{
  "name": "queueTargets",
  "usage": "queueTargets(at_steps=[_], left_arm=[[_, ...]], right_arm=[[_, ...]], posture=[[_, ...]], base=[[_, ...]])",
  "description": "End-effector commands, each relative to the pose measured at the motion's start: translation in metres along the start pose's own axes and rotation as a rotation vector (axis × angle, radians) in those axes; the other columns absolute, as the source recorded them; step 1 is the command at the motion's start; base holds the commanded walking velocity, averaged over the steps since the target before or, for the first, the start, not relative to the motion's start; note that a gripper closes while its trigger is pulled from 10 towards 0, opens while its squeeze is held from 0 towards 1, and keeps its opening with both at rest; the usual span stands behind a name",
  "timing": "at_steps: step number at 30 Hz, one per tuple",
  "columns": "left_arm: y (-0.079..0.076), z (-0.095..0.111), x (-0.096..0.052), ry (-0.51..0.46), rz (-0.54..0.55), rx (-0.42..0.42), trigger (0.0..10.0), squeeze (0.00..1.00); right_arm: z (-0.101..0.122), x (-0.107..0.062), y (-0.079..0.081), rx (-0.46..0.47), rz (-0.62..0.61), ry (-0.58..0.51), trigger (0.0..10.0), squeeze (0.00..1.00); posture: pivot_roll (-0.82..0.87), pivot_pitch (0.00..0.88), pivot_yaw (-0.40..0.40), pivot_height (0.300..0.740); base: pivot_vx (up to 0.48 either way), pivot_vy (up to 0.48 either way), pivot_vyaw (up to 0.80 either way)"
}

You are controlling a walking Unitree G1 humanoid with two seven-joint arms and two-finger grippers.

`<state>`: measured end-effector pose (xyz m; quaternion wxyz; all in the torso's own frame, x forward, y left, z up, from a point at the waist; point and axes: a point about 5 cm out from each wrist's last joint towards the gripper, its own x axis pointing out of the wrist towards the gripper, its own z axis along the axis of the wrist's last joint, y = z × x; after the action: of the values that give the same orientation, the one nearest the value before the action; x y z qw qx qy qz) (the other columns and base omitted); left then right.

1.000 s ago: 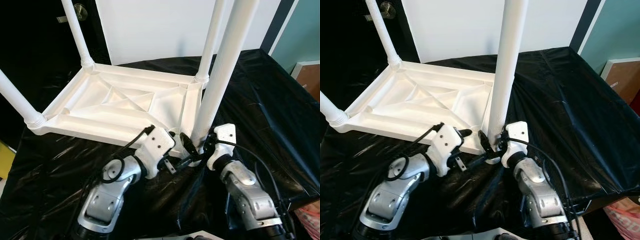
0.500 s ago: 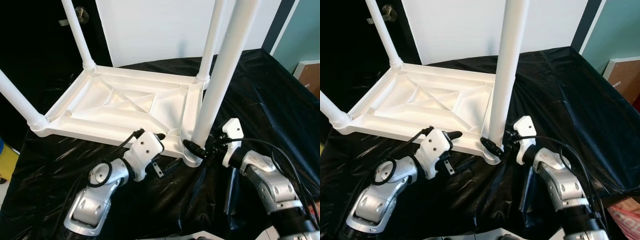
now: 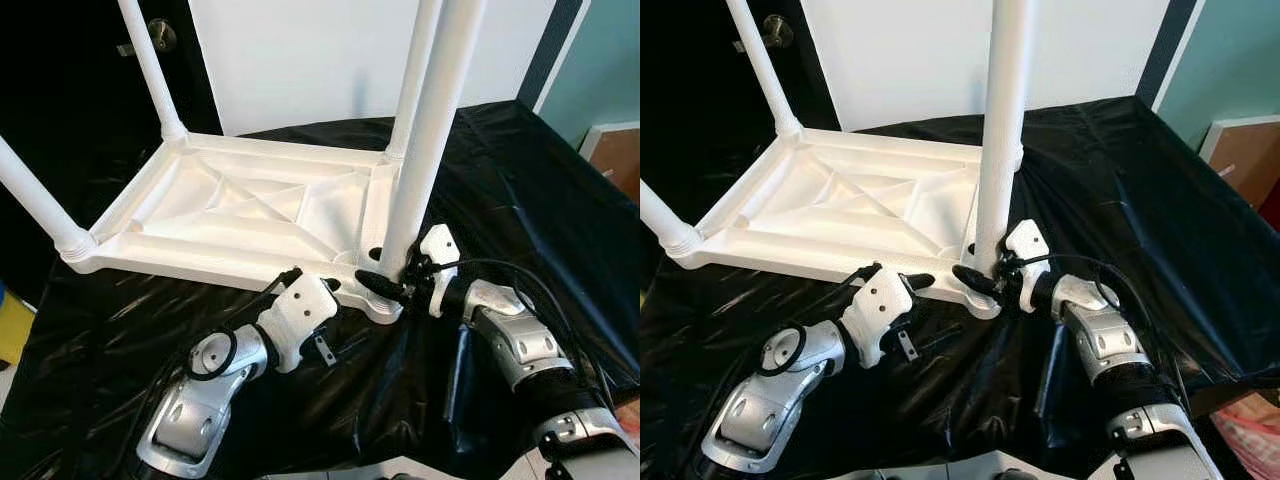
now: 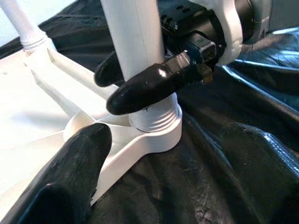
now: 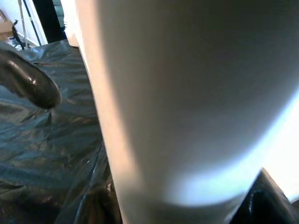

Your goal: Building children table

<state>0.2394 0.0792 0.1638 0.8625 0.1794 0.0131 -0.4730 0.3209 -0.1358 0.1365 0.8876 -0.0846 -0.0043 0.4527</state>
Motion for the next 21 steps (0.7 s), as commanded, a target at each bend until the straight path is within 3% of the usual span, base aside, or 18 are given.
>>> queueTargets(at_steps=[1,2,3,4,5,11,13,16,17,21], left_arm=[[0.007,-0.003,-0.003,0.014,0.138,-0.020,10.0,0.00],[0.007,-0.003,-0.003,0.014,0.138,-0.020,10.0,0.00],[0.007,-0.005,-0.003,0.015,0.163,-0.038,10.0,0.00],[0.007,-0.005,-0.003,0.015,0.163,-0.038,10.0,0.00],[0.006,-0.005,-0.003,0.010,0.190,-0.048,10.0,0.00],[0.006,-0.007,-0.002,0.009,0.229,-0.064,10.0,0.00],[0.009,-0.008,0.001,0.009,0.268,-0.091,10.0,0.00],[0.011,-0.010,0.005,0.033,0.316,-0.075,10.0,0.00],[0.011,-0.010,0.005,0.033,0.316,-0.075,10.0,0.00],[0.014,-0.012,0.007,0.052,0.359,-0.071,10.0,0.00]], right_arm=[[-0.010,0.001,0.002,0.015,0.019,0.059,0.0,0.00],[-0.010,0.001,0.002,0.015,0.019,0.059,0.0,0.00],[-0.011,0.001,-0.001,0.025,-0.003,0.059,9.3,0.00],[-0.011,0.001,-0.001,0.025,-0.003,0.059,9.3,0.00],[-0.010,0.001,-0.003,0.051,-0.059,0.043,10.0,0.00],[-0.008,0.002,-0.003,0.066,-0.145,0.034,10.0,0.00],[-0.009,0.005,-0.003,0.050,-0.245,0.055,10.0,0.00],[-0.016,0.009,0.006,0.136,-0.409,0.073,10.0,0.00],[-0.016,0.009,0.006,0.136,-0.409,0.073,10.0,0.00],[-0.023,0.013,0.026,0.203,-0.584,0.082,10.0,0.00]], posture=[[0.05,0.050,-0.032,0.740],[0.05,0.050,-0.032,0.740],[0.06,0.052,-0.047,0.740],[0.06,0.052,-0.047,0.740],[0.06,0.056,-0.059,0.740],[0.06,0.057,-0.071,0.740],[0.06,0.060,-0.073,0.740],[0.06,0.066,-0.075,0.740],[0.06,0.066,-0.075,0.740],[0.06,0.066,-0.079,0.740]], base=[[0.000,0.000,0.00],[0.000,0.000,0.00],[0.000,0.000,0.00],[0.000,0.000,0.00],[0.000,0.000,0.00],[0.000,0.000,0.00],[0.000,0.000,0.00],[0.000,0.000,0.00],[0.000,0.000,0.00],[0.000,0.000,0.00]])
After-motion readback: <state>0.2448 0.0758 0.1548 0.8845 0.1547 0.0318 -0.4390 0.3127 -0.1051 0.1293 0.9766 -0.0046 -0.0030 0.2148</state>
